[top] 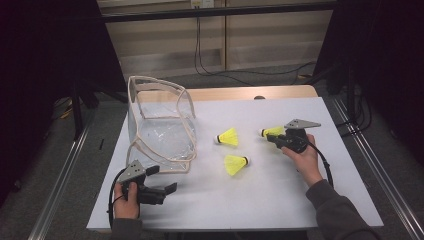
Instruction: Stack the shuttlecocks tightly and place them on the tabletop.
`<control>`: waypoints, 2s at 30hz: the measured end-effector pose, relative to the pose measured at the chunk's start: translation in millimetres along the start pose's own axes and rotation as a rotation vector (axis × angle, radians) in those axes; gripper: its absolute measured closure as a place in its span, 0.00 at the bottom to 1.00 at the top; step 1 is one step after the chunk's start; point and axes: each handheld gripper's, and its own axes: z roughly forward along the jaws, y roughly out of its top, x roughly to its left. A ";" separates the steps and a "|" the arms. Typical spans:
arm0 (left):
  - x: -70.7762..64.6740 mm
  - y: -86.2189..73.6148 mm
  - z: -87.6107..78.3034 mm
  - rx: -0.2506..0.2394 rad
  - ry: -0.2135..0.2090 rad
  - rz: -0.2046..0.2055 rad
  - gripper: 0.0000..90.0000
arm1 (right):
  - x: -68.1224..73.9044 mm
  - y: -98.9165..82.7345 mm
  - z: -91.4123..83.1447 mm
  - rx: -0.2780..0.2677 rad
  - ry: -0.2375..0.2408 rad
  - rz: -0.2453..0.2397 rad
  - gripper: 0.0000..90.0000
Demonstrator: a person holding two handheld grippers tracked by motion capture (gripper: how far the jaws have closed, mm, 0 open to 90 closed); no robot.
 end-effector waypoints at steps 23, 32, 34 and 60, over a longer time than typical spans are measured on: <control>0.2 0.3 -1.0 -0.001 0.001 -0.003 0.04 | 1.7 5.2 -1.7 -0.006 0.017 -0.014 0.97; 0.3 0.3 -1.1 -0.003 0.002 -0.003 0.04 | 4.1 8.5 -0.8 -0.013 0.025 -0.010 0.97; 0.2 0.3 -0.9 0.000 0.001 -0.002 0.04 | 4.2 8.6 -0.9 -0.012 0.025 -0.011 0.97; 0.4 0.4 -0.7 -0.001 0.001 -0.006 0.04 | 12.2 12.5 6.7 -0.026 0.051 -0.020 0.97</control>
